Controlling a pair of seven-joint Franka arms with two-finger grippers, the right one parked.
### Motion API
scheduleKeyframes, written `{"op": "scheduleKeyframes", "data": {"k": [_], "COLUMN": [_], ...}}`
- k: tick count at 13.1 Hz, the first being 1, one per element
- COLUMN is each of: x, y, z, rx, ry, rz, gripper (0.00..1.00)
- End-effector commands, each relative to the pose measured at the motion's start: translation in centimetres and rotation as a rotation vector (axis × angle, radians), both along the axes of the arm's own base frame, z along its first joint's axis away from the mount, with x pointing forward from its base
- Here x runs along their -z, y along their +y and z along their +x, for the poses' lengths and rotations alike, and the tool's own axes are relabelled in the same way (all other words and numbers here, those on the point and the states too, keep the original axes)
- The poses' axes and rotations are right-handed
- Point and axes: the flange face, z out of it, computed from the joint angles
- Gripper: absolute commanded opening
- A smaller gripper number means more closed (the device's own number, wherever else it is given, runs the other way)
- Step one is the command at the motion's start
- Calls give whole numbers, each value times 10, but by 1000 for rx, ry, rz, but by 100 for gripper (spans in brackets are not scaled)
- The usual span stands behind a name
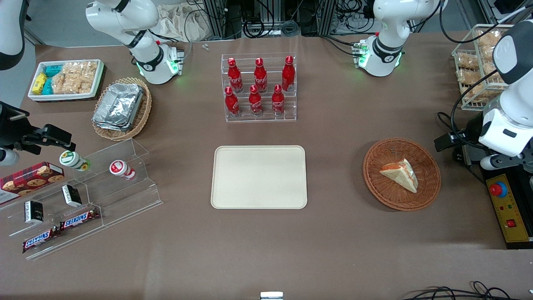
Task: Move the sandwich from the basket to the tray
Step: 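Lower the open left gripper over the wrapped sandwich in the basket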
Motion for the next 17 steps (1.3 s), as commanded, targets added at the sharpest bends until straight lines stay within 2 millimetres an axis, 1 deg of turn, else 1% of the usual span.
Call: {"op": "scheduleKeyframes", "data": {"k": [1, 3, 6, 7, 9, 10, 12, 13, 14, 15, 16, 17], "x": [-2, -1, 30, 33, 57, 76, 123, 138, 159, 180, 204, 216], "y": [-5, 0, 2, 4, 11, 12, 13, 13, 22, 26, 36, 44], "z": [1, 0, 3, 4, 14, 22, 38, 41, 46, 51, 55, 56], "rx": [2, -3, -9, -35, -173, -229, -334, -389, -437, -483, -527, -565], "ry": [26, 41, 110, 112, 124, 127, 147, 149, 166, 176, 192, 199], "rz": [-18, -16, 2, 2, 32, 37, 33, 33, 30, 21, 20, 17], "gripper": [100, 100, 100, 99, 99, 99, 98, 98, 98, 98, 98, 98]}}
